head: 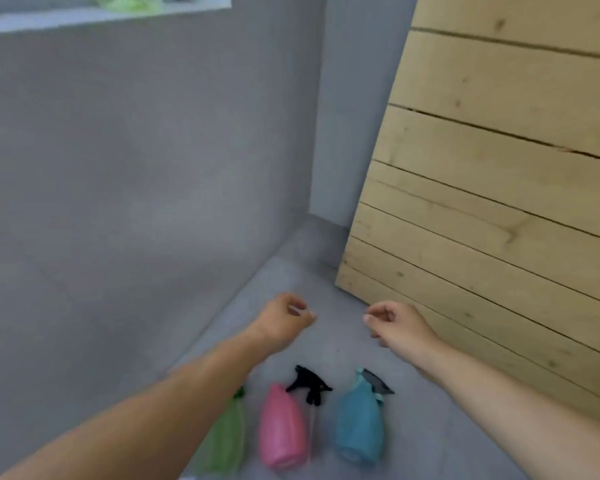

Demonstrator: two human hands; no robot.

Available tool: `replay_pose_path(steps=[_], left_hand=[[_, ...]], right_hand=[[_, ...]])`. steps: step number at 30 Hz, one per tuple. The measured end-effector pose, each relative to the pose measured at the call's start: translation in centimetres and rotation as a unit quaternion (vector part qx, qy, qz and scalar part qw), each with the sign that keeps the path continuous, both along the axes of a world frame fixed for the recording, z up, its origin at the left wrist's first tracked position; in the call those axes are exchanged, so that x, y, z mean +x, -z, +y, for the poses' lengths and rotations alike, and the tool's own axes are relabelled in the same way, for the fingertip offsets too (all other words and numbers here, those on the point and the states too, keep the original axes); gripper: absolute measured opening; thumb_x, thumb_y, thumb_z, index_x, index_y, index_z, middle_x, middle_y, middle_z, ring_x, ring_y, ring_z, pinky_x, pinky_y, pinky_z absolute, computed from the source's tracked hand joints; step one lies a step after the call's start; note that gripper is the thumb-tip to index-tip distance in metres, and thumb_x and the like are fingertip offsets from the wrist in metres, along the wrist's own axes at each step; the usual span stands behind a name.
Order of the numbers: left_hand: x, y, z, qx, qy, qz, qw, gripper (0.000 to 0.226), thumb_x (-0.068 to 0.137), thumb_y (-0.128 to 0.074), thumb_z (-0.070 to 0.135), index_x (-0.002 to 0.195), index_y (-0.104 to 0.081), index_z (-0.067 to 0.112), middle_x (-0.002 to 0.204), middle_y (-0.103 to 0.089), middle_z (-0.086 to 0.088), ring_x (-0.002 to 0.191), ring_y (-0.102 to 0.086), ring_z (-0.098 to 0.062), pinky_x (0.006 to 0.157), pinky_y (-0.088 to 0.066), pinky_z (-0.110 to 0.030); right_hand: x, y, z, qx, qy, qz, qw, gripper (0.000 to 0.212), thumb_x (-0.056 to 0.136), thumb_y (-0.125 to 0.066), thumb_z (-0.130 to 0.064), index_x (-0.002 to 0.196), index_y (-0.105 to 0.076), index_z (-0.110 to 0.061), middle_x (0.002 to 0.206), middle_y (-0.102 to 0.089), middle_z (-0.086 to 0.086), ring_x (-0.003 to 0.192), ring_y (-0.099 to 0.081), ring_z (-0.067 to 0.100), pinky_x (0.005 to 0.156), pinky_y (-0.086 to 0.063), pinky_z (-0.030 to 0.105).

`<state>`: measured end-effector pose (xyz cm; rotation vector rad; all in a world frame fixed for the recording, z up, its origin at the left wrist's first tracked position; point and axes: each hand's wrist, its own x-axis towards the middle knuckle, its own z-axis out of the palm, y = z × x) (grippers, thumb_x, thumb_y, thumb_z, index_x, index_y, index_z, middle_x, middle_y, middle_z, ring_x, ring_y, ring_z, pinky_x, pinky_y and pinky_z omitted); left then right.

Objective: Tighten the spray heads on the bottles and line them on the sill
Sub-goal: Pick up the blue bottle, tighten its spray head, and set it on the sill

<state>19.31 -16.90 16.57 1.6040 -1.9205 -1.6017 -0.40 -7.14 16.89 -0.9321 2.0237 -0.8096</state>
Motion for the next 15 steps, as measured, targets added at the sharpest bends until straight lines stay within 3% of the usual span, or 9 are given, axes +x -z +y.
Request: replay_pose_path(steps=[4, 7, 10, 15], left_hand=[[-2.2, 7.3, 4.8, 0.074, 0.074, -0.075, 0.992, 0.049, 0.091, -0.075, 0.027, 0.131, -0.057, 0.005, 0.103, -0.063, -0.009, 0.082, -0.059, -0.019, 0.065, -0.049, -0.024], [-3.9, 10.6, 7.2, 0.089, 0.105, -0.102, 0.985, 0.059, 0.088, -0.077, 0.035, 0.137, -0.054, 0.01, 0.124, -0.065, -0.01, 0.098, -0.061, -0.02, 0.087, -0.05, -0.027], [-5.6, 12.9, 8.8, 0.091, 0.121, -0.13, 0.98, 0.074, 0.086, -0.076, 0.044, 0.146, -0.047, 0.011, 0.144, -0.056, -0.012, 0.126, -0.059, -0.025, 0.102, -0.047, -0.031], [-7.4, 14.9, 9.8, 0.1, 0.121, -0.154, 0.975, 0.076, 0.085, -0.075, 0.049, 0.142, -0.045, 0.01, 0.14, -0.058, -0.011, 0.125, -0.058, -0.027, 0.095, -0.048, -0.03]], right_hand=[[-1.9, 8.1, 3.7, 0.083, 0.044, -0.007, 0.996, 0.008, 0.084, -0.069, -0.014, 0.09, -0.072, -0.01, 0.081, -0.069, 0.003, 0.079, -0.065, 0.021, 0.072, -0.049, 0.029], [-2.8, 12.5, 5.1, 0.116, 0.099, -0.018, 0.988, 0.019, 0.082, -0.072, -0.024, 0.096, -0.071, -0.011, 0.096, -0.071, 0.008, 0.087, -0.064, 0.023, 0.074, -0.045, 0.027], [-3.8, 16.8, 5.7, 0.146, 0.14, -0.041, 0.978, 0.03, 0.076, -0.075, -0.037, 0.099, -0.066, -0.018, 0.105, -0.072, 0.013, 0.085, -0.064, 0.027, 0.082, -0.055, 0.039], [-4.6, 20.8, 5.4, 0.157, 0.152, -0.056, 0.974, 0.052, 0.073, -0.078, -0.04, 0.115, -0.066, -0.012, 0.113, -0.071, 0.015, 0.095, -0.068, 0.032, 0.09, -0.056, 0.044]])
